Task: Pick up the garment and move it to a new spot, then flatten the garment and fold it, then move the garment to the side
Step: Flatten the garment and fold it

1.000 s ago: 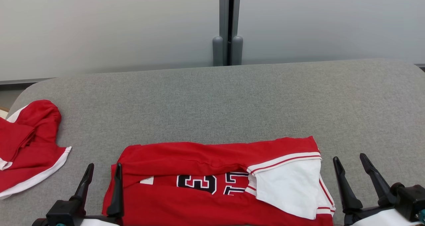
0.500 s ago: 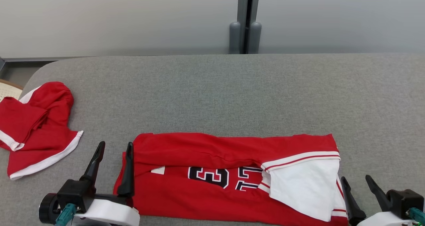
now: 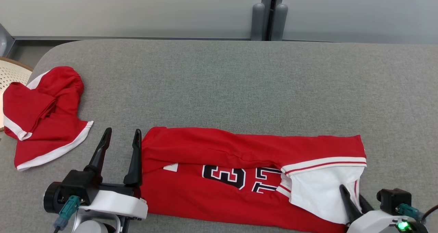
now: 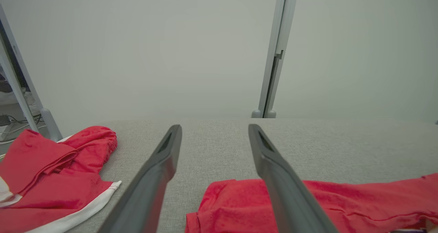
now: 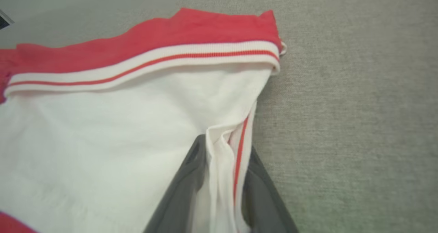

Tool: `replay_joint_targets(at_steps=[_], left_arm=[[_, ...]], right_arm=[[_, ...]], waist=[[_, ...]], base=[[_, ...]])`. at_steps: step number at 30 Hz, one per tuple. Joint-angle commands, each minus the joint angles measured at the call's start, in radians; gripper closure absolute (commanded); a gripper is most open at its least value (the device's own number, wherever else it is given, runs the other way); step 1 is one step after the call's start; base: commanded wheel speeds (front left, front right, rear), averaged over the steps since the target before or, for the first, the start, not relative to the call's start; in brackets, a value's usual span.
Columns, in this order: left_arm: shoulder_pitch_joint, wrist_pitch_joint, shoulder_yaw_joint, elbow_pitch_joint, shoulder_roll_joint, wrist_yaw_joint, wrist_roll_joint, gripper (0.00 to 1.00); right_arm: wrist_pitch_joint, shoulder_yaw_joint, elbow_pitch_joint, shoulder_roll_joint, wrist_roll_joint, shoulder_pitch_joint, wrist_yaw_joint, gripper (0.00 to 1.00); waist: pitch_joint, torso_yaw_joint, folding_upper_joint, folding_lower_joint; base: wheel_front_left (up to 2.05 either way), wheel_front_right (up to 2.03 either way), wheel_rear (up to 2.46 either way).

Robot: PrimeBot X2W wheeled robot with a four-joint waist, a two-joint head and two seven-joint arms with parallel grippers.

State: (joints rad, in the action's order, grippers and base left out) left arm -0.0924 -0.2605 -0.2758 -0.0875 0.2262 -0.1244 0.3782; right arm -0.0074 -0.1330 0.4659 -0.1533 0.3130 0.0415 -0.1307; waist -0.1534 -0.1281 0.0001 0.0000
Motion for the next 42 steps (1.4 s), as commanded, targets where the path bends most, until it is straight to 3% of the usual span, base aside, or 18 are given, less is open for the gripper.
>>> replay_joint_targets(at_steps=[1, 6, 17, 22, 29, 33, 34, 42], left_arm=[[-0.014, -0.005, 0.005, 0.003, 0.000, 0.002, -0.003, 0.00], [0.005, -0.005, 0.023, 0.013, -0.002, 0.000, -0.017, 0.00], [0.033, -0.005, 0.044, 0.019, -0.009, 0.010, -0.021, 0.00], [0.042, -0.005, 0.046, 0.017, -0.014, 0.015, -0.021, 0.00], [0.049, -0.005, 0.043, 0.019, -0.015, 0.015, -0.015, 0.00], [0.047, -0.004, 0.037, 0.023, -0.016, 0.015, -0.014, 0.00], [0.043, -0.001, 0.034, 0.026, -0.015, 0.016, -0.013, 0.00], [0.029, 0.002, 0.022, 0.022, -0.019, 0.015, -0.011, 0.00]], right_arm=[[0.023, -0.013, 0.030, 0.010, 0.010, -0.024, 0.000, 1.00], [-0.016, 0.010, 0.011, -0.016, 0.032, -0.040, 0.001, 1.00], [-0.028, 0.173, 0.007, -0.096, 0.063, -0.069, 0.002, 1.00], [-0.022, 0.168, -0.053, -0.129, 0.025, -0.039, 0.001, 1.00], [0.066, 0.062, -0.322, -0.132, -0.120, 0.005, 0.001, 1.00], [0.125, -0.028, -0.422, -0.112, -0.119, 0.032, 0.001, 1.00], [0.163, -0.098, -0.464, -0.087, -0.090, 0.055, 0.001, 1.00], [0.207, -0.331, -0.403, 0.049, 0.035, 0.141, 0.000, 1.00]], waist=[[0.002, 0.002, -0.0001, 0.0000], [0.010, 0.018, -0.0001, 0.0000], [0.033, 0.064, -0.0001, 0.0000], [0.050, 0.080, -0.0001, 0.0000], [0.071, 0.090, -0.0001, 0.0000], [0.073, 0.087, -0.0001, 0.0000], [0.072, 0.083, -0.0001, 0.0000], [0.062, 0.055, -0.0001, 0.0000]], base=[[0.00, 0.00, 0.00], [0.00, 0.00, 0.00], [0.00, 0.00, 0.00], [0.00, 0.00, 0.00], [0.00, 0.00, 0.00], [0.00, 0.00, 0.00], [0.00, 0.00, 0.00], [0.00, 0.00, 0.00]])
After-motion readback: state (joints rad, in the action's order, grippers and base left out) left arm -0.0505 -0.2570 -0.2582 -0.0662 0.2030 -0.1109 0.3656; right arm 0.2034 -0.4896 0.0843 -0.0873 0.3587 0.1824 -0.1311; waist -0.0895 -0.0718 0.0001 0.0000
